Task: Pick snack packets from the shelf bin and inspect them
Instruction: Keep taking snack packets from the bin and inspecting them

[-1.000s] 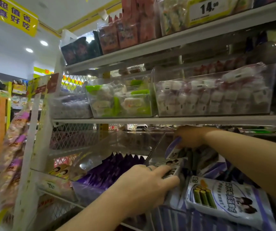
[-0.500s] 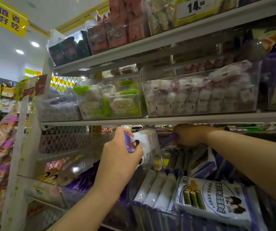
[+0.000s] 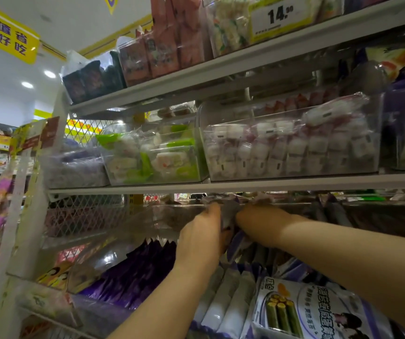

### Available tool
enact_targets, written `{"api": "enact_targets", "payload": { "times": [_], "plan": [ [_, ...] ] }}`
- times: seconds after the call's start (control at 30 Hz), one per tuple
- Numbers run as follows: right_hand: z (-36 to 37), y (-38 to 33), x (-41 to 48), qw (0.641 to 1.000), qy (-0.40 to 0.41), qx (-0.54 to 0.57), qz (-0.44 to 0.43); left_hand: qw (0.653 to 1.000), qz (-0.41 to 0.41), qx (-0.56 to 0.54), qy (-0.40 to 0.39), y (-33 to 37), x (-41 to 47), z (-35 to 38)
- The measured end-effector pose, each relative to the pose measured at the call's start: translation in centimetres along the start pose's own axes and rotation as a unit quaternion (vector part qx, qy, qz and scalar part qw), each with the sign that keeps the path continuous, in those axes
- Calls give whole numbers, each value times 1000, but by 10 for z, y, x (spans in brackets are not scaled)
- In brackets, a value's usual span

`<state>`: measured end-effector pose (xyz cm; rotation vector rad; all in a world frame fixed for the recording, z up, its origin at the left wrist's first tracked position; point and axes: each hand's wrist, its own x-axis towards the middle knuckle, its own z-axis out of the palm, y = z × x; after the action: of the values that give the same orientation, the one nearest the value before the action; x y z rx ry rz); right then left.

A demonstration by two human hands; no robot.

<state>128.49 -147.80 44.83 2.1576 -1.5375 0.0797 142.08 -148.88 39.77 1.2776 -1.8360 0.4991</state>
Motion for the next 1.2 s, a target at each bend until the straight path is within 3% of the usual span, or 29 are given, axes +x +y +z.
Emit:
{"api": "enact_targets", "payload": {
  "times": [0.1,0.17,0.3,0.4,0.53,0.67,0.8,0.87,1.03,1.1,1.2],
  "plan": [
    [1,1,2,1000,-5,23,-14,992,6,56,-117,3,25,10],
    [0,8,2,999,-33,17,-22,987,22,76,-141,2,35,13],
    [-4,23,-7,997,-67,17,-39,982,93,140,-86,-2,40,17],
    [-13,33,-16,997,-66,37,-35,986,114,108,-52,-2,43,21],
    [-19,41,-29,995,-81,48,-26,986,136,94,-35,0,45,26],
    [-17,46,-45,992,-120,38,-24,971,163,172,-37,0,46,24],
    [-15,50,-54,991,-116,59,-19,949,203,206,-125,-5,46,18],
    [-14,54,-58,991,-108,82,-12,949,190,167,-187,-7,50,11],
    [-9,62,-64,990,-80,116,-1,960,169,31,-223,7,43,23],
    [-7,62,-65,991,-65,120,-6,944,181,60,-268,14,36,40],
    [-6,64,-66,990,-59,129,-12,944,157,103,-270,16,38,54]
  ]
}}
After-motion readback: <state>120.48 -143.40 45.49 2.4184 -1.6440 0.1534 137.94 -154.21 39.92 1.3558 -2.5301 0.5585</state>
